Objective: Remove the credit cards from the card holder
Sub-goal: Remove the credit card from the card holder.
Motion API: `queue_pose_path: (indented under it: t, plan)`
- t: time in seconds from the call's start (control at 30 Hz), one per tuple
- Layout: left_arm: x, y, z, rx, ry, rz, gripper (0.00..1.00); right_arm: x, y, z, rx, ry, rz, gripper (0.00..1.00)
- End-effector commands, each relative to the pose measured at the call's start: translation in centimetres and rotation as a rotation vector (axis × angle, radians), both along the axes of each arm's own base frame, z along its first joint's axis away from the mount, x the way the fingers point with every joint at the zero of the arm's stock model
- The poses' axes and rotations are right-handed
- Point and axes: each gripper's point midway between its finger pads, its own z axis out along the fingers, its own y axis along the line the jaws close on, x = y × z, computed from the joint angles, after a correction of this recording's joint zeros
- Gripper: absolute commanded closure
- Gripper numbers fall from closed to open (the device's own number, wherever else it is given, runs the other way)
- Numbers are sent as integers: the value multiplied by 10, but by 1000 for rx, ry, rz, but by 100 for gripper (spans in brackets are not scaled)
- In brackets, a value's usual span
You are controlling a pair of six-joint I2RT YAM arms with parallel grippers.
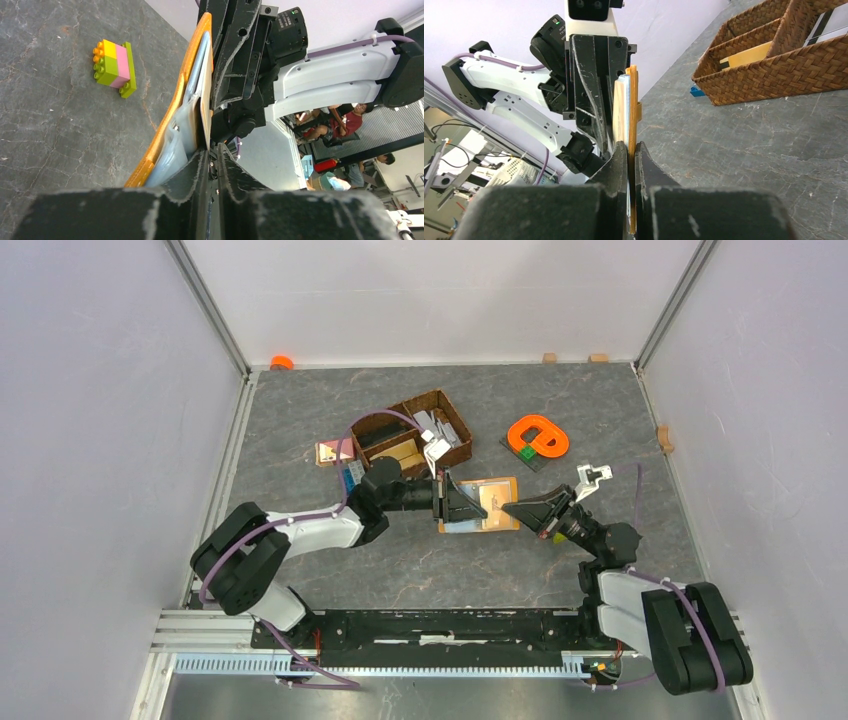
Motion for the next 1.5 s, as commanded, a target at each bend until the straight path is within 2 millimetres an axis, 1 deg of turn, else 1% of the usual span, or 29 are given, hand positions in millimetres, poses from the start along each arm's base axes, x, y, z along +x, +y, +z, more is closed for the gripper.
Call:
queue_pose_path:
  t: [0.0, 0.03, 0.07, 0.13, 0.23, 0.27, 0.3, 0.37, 0.47, 0.53, 0.6, 0.63, 0.67, 0.73, 0.8, 0.87, 1.03, 1.2, 1.3, 1.33, 1.47]
  plan:
    - [-8, 3, 40, -119, -84, -22, 91, -27, -1, -23, 11, 46, 21, 98]
    - [-7, 3, 40, -119, -86, -16, 97, -28, -1, -22, 18, 49, 24, 93]
    - [-7, 3, 39, -116, -82, -10, 98, -29, -2, -21, 25, 48, 26, 86]
    - [-4, 5, 38, -114, -79, 4, 98, -30, -2, -17, 44, 50, 30, 76]
    - [1, 5, 34, -99, -63, 23, 98, -35, -2, -10, 71, 35, 42, 68]
    - [2, 5, 32, -93, -58, 27, 98, -36, -2, -9, 77, 36, 47, 67]
    - [3, 5, 31, -86, -53, 28, 98, -36, -3, -8, 82, 35, 49, 70]
    - [6, 4, 26, -64, -36, 34, 98, -38, -4, -5, 96, 37, 51, 81]
    - [10, 4, 22, -49, -24, 46, 98, -40, -7, 0, 120, 33, 51, 82]
    - [15, 6, 18, -33, -12, 69, 98, -40, -8, 0, 123, 39, 47, 83]
    - [18, 8, 16, -26, -6, 81, 98, -39, -9, 0, 123, 37, 40, 94]
    - [19, 8, 15, -24, -1, 85, 98, -39, -10, 1, 124, 34, 39, 95]
    - [20, 8, 14, -21, 4, 87, 98, -39, -10, 1, 123, 33, 36, 94]
    - [22, 8, 12, -15, 13, 92, 98, -39, -11, 1, 124, 30, 35, 90]
    - [24, 9, 9, -10, 23, 98, 98, -39, -11, 2, 122, 26, 35, 90]
    - [26, 10, 8, -10, 32, 107, 98, -39, -11, 1, 122, 30, 32, 93]
    - [35, 18, 4, -4, 53, 156, 98, -39, -12, 1, 123, 29, 30, 93]
    - [32, 15, 7, -17, 52, 127, 98, -37, -12, 0, 116, 29, 26, 100]
    - [27, 10, 10, -31, 53, 86, 97, -38, -12, 0, 114, 28, 27, 100]
    - [25, 8, 13, -44, 52, 74, 92, -38, -12, 0, 113, 24, 26, 100]
    - [21, 8, 16, -67, 52, 53, 64, -38, -12, 0, 109, 18, 24, 100]
